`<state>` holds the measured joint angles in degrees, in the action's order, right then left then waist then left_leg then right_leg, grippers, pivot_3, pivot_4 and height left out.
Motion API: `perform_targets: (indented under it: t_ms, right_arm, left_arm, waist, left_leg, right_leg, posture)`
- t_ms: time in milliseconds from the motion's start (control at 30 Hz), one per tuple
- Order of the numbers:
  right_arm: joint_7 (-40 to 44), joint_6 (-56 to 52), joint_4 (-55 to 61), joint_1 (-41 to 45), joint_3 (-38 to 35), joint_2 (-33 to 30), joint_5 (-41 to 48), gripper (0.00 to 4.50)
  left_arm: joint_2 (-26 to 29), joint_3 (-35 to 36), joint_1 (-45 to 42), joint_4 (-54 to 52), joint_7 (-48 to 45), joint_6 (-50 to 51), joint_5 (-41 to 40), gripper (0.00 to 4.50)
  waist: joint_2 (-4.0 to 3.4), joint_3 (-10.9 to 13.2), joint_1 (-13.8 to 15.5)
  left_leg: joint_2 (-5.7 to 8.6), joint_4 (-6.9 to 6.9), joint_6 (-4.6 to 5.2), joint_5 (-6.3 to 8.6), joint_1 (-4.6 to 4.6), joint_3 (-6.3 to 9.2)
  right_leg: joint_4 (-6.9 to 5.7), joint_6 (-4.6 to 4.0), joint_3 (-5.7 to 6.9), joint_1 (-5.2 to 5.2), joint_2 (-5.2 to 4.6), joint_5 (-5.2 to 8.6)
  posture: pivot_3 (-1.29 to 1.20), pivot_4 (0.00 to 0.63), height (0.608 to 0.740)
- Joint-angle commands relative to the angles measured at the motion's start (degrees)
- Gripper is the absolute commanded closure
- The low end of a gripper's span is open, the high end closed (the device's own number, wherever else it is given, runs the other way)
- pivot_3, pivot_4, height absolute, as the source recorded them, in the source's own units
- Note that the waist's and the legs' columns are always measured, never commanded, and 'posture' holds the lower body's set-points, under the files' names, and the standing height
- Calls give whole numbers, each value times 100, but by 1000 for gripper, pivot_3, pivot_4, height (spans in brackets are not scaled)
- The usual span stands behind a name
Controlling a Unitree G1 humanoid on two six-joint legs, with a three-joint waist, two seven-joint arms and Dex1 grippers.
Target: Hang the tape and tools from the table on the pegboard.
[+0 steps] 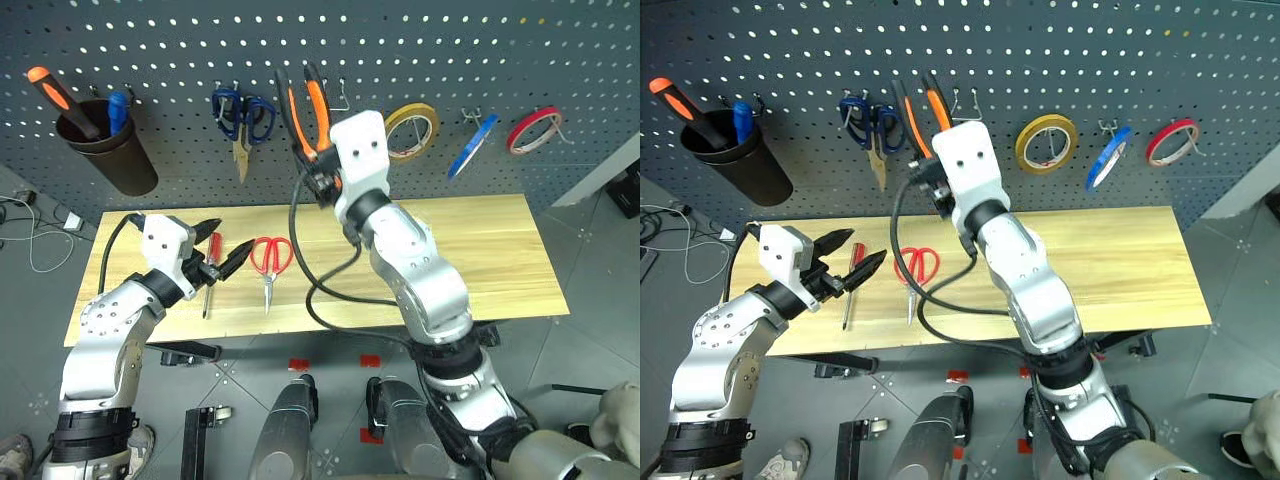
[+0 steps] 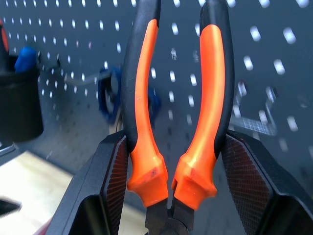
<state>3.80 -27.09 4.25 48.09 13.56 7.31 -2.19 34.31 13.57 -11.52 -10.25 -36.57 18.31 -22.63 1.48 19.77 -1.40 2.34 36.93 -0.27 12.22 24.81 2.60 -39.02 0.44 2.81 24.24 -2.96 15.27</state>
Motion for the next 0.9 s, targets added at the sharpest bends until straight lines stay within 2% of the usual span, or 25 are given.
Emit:
perform_targets:
  t_ms: [33,267,533,767,900]
  right_arm:
    - [-131,1035,-384,747,-143,163,-100,1928]
    - [-224,2325,-1559,1897,-333,-180,-421,1928]
    - [-270,3214,-2797,2509,-536,-272,-401,1928]
    - [-412,4353,-4607,3038,-533,-418,-586,1928]
    - [-485,4751,-5195,3202,-612,-510,-623,1928]
  left_arm:
    - [145,86,-187,-502,40,320,-211,772]
    - [399,-42,-666,-862,-328,1133,-770,772]
    - [296,-282,-1209,-430,-386,960,-572,772]
    - [87,-542,-1602,42,-410,636,-315,772]
    - [-13,-585,-1720,185,-389,519,-213,772]
  waist:
    - [0,0,-4]
    - [0,0,-12]
    - [0,0,-15]
    - [1,1,-10]
    - [2,3,-6]
  left_leg:
    - [0,-2,-2,-1,2,-1]
    - [-1,-13,-4,-1,6,-7]
    - [-1,-10,-7,-4,4,-7]
    - [-1,-10,-7,-4,5,-9]
    - [-1,-11,-7,-4,5,-11]
  right_leg:
    - [0,0,0,3,0,0]
    - [11,-5,-1,5,0,10]
    - [3,-7,-1,4,0,10]
    - [4,-7,-1,5,-1,10]
    - [6,-7,-2,5,-1,10]
  posture:
    - [53,321,740]
    - [64,316,740]
    - [71,321,740]
    - [88,331,740]
    - [98,343,740]
